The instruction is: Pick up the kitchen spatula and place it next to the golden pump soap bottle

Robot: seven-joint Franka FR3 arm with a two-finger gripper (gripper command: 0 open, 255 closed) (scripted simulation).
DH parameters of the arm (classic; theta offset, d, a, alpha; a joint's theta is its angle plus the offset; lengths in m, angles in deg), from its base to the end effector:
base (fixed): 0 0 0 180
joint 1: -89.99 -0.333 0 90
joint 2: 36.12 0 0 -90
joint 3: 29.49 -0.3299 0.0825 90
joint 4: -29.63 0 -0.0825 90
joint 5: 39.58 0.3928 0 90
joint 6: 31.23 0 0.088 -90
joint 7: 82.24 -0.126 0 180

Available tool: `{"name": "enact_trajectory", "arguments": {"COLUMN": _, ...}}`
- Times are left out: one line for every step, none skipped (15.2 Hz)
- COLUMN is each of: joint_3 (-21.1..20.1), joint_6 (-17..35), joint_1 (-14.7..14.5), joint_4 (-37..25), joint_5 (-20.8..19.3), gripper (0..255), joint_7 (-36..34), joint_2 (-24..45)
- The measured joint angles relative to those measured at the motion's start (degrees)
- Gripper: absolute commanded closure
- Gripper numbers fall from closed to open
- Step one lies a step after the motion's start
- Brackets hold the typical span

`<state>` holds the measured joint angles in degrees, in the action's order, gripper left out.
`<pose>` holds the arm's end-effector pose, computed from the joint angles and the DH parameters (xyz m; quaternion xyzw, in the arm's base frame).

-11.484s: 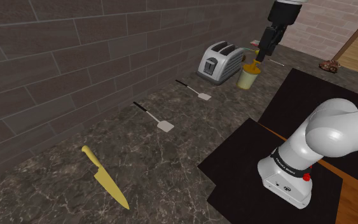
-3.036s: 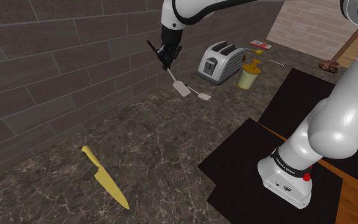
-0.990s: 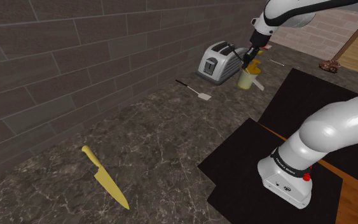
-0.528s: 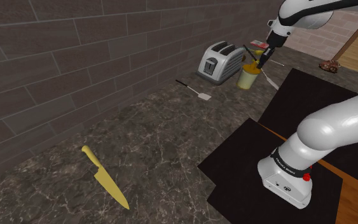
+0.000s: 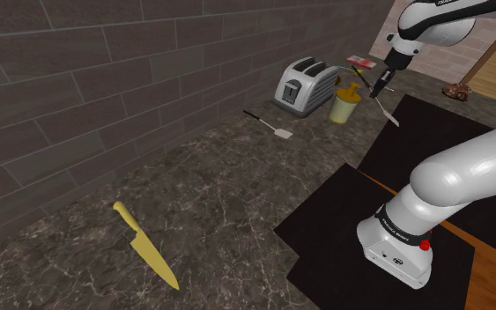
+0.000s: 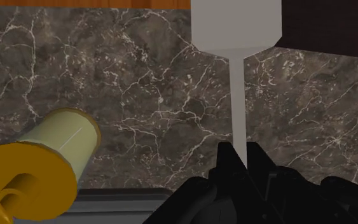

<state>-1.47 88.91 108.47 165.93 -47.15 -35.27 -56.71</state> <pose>0.3023 -0.3385 0.4359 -0.9983 -0.0479 -0.0331 0.0019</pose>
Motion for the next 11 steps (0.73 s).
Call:
{"name": "enact_trajectory", "arguments": {"joint_3": 0.17, "joint_6": 0.79, "joint_1": 0.0, "joint_4": 0.52, "joint_5": 0.02, "gripper": 255, "joint_7": 0.14, "joint_2": 0.28}}
{"name": "enact_trajectory", "arguments": {"joint_3": 0.46, "joint_6": 1.54, "joint_1": -0.03, "joint_4": 0.77, "joint_5": 0.15, "gripper": 255, "joint_7": 0.45, "joint_2": 0.81}}
{"name": "enact_trajectory", "arguments": {"joint_3": 0.59, "joint_6": 2.3, "joint_1": -0.1, "joint_4": 1.15, "joint_5": 0.26, "gripper": 255, "joint_7": 0.53, "joint_2": 1.22}}
{"name": "enact_trajectory", "arguments": {"joint_3": 0.82, "joint_6": 3.22, "joint_1": -0.08, "joint_4": 1.75, "joint_5": 0.3, "gripper": 255, "joint_7": 0.75, "joint_2": 1.56}}
{"name": "enact_trajectory", "arguments": {"joint_3": 0.92, "joint_6": 3.98, "joint_1": -0.1, "joint_4": 2.29, "joint_5": 0.34, "gripper": 255, "joint_7": 0.79, "joint_2": 1.79}}
{"name": "enact_trajectory", "arguments": {"joint_3": 1.09, "joint_6": 4.83, "joint_1": -0.19, "joint_4": 2.65, "joint_5": 0.51, "gripper": 255, "joint_7": 0.94, "joint_2": 2.31}}
{"name": "enact_trajectory", "arguments": {"joint_3": 1.28, "joint_6": 5.91, "joint_1": -0.23, "joint_4": 3.31, "joint_5": 0.62, "gripper": 255, "joint_7": 1.1, "joint_2": 2.76}}
{"name": "enact_trajectory", "arguments": {"joint_3": 1.46, "joint_6": 6.71, "joint_1": -0.24, "joint_4": 3.81, "joint_5": 0.69, "gripper": 255, "joint_7": 1.27, "joint_2": 3.08}}
{"name": "enact_trajectory", "arguments": {"joint_3": 1.6, "joint_6": 7.47, "joint_1": -0.27, "joint_4": 4.26, "joint_5": 0.79, "gripper": 255, "joint_7": 1.39, "joint_2": 3.41}}
{"name": "enact_trajectory", "arguments": {"joint_3": 1.83, "joint_6": 8.34, "joint_1": -0.32, "joint_4": 4.66, "joint_5": 0.95, "gripper": 255, "joint_7": 1.64, "joint_2": 3.9}}
{"name": "enact_trajectory", "arguments": {"joint_3": 1.95, "joint_6": 9.22, "joint_1": -0.36, "joint_4": 5.24, "joint_5": 1.04, "gripper": 255, "joint_7": 1.74, "joint_2": 4.23}}
